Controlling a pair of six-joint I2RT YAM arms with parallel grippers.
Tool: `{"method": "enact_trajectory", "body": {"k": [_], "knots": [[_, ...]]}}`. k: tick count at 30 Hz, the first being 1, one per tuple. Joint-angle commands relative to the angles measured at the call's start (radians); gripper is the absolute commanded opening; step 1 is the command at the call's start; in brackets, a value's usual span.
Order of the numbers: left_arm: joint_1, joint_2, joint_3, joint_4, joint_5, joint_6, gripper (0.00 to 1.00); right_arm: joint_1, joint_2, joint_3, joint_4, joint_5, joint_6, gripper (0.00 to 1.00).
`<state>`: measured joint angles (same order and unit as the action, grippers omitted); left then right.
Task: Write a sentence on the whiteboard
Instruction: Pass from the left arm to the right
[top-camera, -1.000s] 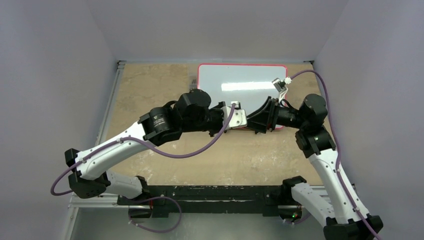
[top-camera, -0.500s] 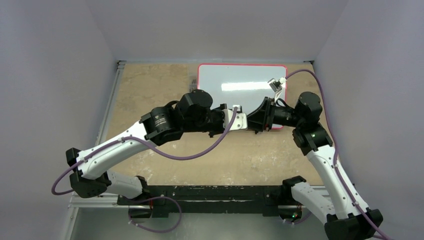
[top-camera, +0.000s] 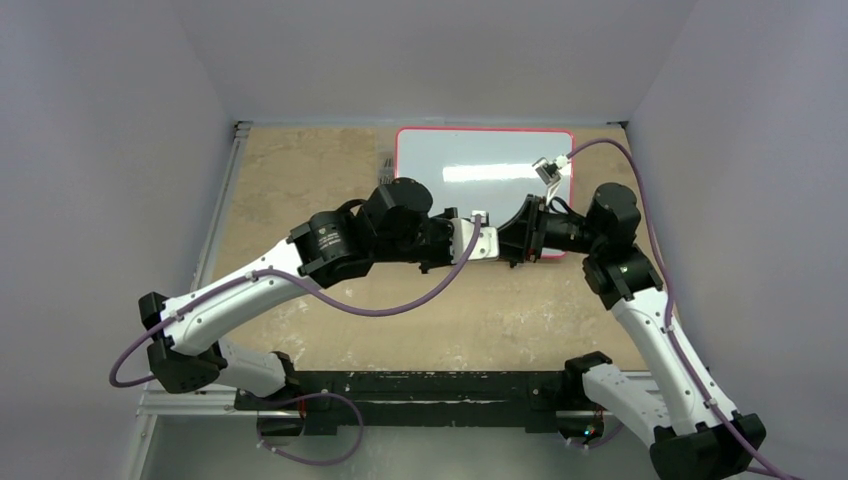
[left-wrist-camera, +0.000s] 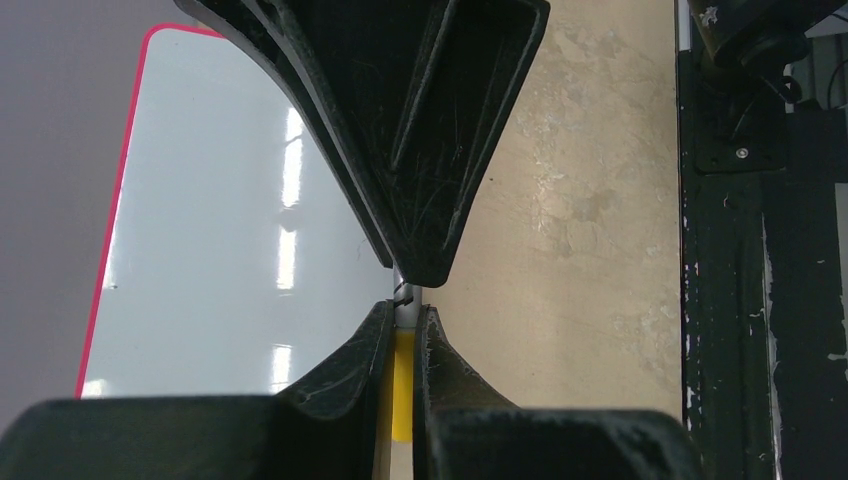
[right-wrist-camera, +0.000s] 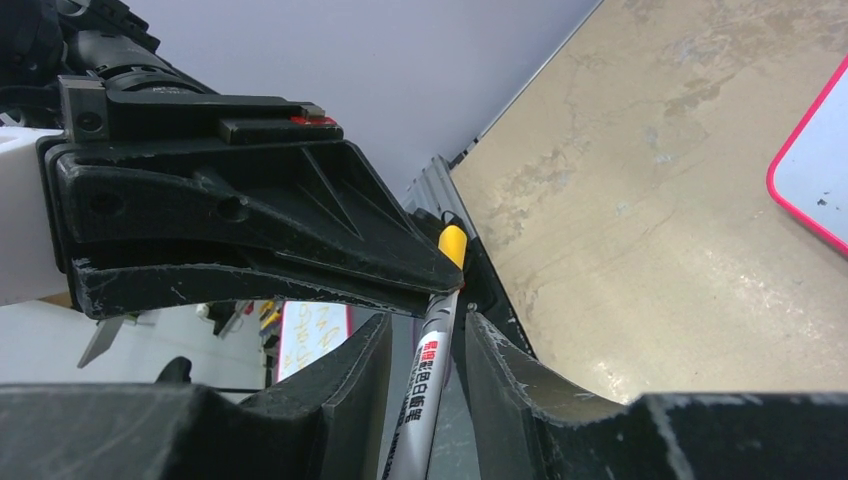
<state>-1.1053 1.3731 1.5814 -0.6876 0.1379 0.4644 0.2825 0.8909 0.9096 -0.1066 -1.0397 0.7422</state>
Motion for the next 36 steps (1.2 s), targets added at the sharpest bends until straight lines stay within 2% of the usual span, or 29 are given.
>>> {"method": "enact_trajectory", "body": {"k": [1, 6, 12, 18, 23, 29, 36], "knots": [[0.001, 0.018, 0.051, 0.035, 0.007, 0.024, 0.0, 0.017, 0.004, -0.015, 0.032, -0.011, -0.013, 0.35], [0.004, 0.031, 0.062, 0.031, -0.012, 0.029, 0.0, 0.018, -0.002, -0.017, 0.034, -0.013, -0.016, 0.42], [0.004, 0.043, 0.071, 0.026, -0.016, 0.034, 0.0, 0.018, 0.007, -0.017, 0.013, -0.007, -0.037, 0.41], [0.004, 0.046, 0.074, 0.025, -0.011, 0.037, 0.0, 0.02, 0.019, -0.021, 0.001, -0.002, -0.053, 0.33], [0.004, 0.047, 0.074, 0.023, -0.012, 0.042, 0.0, 0.025, 0.027, -0.024, -0.004, 0.006, -0.062, 0.21], [0.004, 0.043, 0.068, 0.024, -0.015, 0.046, 0.0, 0.03, 0.029, -0.033, -0.005, 0.009, -0.069, 0.0], [0.004, 0.034, 0.056, 0.032, -0.025, 0.045, 0.0, 0.032, 0.009, -0.049, 0.013, 0.009, -0.064, 0.0]]}}
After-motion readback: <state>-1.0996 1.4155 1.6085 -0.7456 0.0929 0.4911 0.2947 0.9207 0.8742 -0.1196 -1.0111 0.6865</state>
